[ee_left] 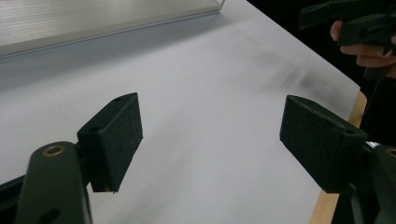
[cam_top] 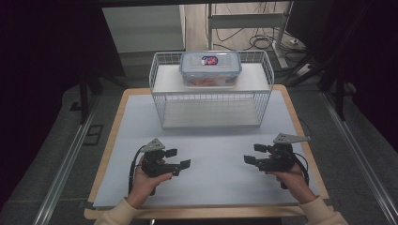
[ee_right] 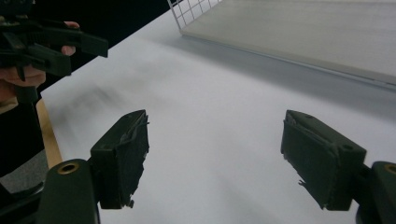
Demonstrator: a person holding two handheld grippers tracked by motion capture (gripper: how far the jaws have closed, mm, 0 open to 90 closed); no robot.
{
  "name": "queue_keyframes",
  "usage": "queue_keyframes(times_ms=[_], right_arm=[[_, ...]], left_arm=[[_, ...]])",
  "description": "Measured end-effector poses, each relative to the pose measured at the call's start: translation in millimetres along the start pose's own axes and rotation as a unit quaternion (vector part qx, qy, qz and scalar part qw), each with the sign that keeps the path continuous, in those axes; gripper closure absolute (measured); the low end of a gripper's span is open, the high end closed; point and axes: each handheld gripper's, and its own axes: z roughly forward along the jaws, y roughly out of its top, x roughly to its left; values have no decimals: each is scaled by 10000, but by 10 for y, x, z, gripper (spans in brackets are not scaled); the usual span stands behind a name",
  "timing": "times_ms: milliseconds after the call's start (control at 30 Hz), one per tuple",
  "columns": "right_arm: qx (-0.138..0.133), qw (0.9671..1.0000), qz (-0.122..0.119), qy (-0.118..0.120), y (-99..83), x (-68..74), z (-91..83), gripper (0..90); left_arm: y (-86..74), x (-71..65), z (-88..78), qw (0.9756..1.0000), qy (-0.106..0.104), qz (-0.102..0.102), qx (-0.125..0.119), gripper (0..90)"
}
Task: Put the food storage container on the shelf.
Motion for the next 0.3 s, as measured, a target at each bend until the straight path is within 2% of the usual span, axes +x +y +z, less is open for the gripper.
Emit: queue_keyframes(times_ms=[100, 300], right_arm=[[-39, 10000, -26, -54, -6, -3, -16, 235], [-98, 9997, -132, -180, -49, -28, -23, 213]], left_arm=[[-27, 19, 28, 9999, -64, -102, 23, 214], [-64, 33, 46, 9999, -24, -131, 51, 211]])
